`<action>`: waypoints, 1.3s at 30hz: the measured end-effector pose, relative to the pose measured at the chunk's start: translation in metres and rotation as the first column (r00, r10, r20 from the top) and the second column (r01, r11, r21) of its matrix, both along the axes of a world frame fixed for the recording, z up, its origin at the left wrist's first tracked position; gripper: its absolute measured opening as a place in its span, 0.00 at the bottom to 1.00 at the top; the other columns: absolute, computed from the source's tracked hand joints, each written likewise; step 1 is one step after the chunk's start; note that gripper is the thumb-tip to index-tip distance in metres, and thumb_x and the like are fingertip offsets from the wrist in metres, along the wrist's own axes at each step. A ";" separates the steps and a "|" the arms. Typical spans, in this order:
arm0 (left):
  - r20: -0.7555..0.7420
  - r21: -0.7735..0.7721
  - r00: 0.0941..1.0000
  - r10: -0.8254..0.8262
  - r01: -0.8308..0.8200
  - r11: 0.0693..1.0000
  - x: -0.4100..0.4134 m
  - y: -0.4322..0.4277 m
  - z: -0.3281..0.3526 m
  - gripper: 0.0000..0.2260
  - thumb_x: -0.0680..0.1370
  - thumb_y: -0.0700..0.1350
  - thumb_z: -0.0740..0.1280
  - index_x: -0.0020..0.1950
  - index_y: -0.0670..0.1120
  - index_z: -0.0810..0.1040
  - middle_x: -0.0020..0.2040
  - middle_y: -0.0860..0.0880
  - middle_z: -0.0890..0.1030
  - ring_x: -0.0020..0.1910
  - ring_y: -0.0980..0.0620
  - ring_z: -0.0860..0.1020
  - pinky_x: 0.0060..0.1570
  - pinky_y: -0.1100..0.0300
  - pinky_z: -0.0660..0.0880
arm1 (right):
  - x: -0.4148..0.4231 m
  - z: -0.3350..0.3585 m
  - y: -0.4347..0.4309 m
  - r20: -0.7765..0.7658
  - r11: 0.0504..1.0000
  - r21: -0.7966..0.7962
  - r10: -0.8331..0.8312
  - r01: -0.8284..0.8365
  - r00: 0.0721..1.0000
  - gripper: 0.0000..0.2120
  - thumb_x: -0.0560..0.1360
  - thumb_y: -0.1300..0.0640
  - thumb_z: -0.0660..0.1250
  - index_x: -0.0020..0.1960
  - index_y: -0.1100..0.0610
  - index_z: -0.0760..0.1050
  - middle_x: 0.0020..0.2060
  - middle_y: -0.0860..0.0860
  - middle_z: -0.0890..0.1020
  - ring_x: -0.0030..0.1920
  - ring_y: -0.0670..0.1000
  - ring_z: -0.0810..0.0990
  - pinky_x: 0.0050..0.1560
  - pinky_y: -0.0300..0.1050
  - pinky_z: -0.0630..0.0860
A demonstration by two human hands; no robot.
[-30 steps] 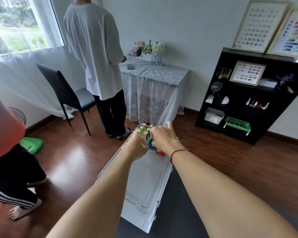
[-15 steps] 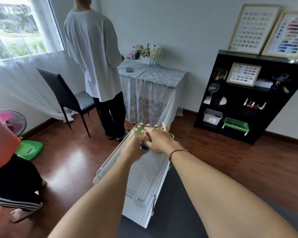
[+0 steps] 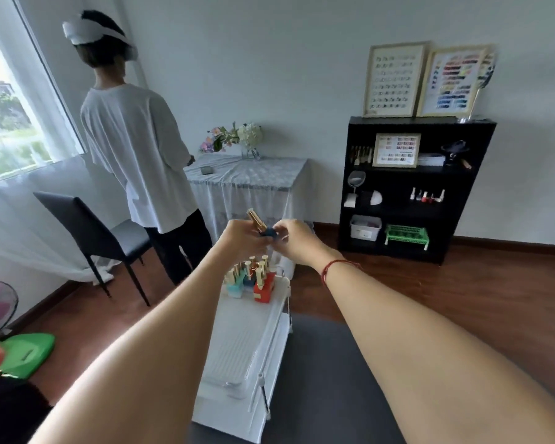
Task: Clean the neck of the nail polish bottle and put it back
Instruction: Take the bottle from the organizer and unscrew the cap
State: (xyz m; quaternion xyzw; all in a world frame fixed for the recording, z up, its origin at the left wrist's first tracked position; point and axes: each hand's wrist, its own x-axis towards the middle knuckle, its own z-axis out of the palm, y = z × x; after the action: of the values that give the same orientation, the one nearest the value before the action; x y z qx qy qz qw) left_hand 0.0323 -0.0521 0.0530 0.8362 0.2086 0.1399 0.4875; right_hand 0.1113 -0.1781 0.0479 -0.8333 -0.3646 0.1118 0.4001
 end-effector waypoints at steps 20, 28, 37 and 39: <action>-0.238 0.050 0.913 -0.332 0.353 0.934 0.028 -0.201 -0.190 0.11 0.77 0.47 0.67 0.40 0.40 0.79 0.39 0.45 0.83 0.37 0.49 0.76 0.36 0.60 0.72 | -0.030 -0.218 -0.203 -0.236 0.874 -0.251 -0.472 0.416 0.849 0.12 0.66 0.50 0.63 0.29 0.56 0.68 0.27 0.55 0.76 0.32 0.57 0.71 0.32 0.45 0.66; -0.026 0.173 0.978 -0.209 0.210 0.962 0.048 -0.215 -0.277 0.10 0.79 0.49 0.61 0.40 0.48 0.70 0.40 0.52 0.74 0.37 0.56 0.73 0.36 0.63 0.69 | -0.014 -0.298 -0.201 -0.294 0.865 -0.056 -0.492 0.499 0.820 0.02 0.72 0.52 0.64 0.42 0.48 0.73 0.38 0.45 0.81 0.41 0.50 0.79 0.43 0.47 0.77; 0.282 0.034 0.945 -0.164 0.161 0.986 0.073 -0.213 -0.338 0.08 0.79 0.45 0.62 0.42 0.42 0.74 0.32 0.54 0.73 0.32 0.57 0.71 0.37 0.61 0.71 | -0.014 -0.358 -0.198 -0.137 0.807 0.294 -0.494 0.511 0.859 0.08 0.66 0.50 0.74 0.39 0.52 0.77 0.32 0.42 0.80 0.34 0.41 0.78 0.33 0.31 0.74; 0.356 0.063 0.920 -0.168 0.155 0.986 0.070 -0.214 -0.342 0.08 0.78 0.46 0.63 0.43 0.43 0.76 0.32 0.55 0.74 0.32 0.57 0.72 0.37 0.63 0.72 | -0.017 -0.360 -0.201 -0.132 0.821 0.315 -0.459 0.476 0.879 0.08 0.66 0.50 0.75 0.39 0.50 0.76 0.34 0.42 0.81 0.35 0.41 0.79 0.33 0.28 0.73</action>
State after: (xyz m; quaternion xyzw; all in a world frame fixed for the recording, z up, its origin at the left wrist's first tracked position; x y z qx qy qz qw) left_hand 0.1024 -0.2658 -0.2893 0.8190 0.0439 0.2534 0.5130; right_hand 0.0942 -0.3790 -0.3122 -0.8128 -0.1529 -0.0328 0.5612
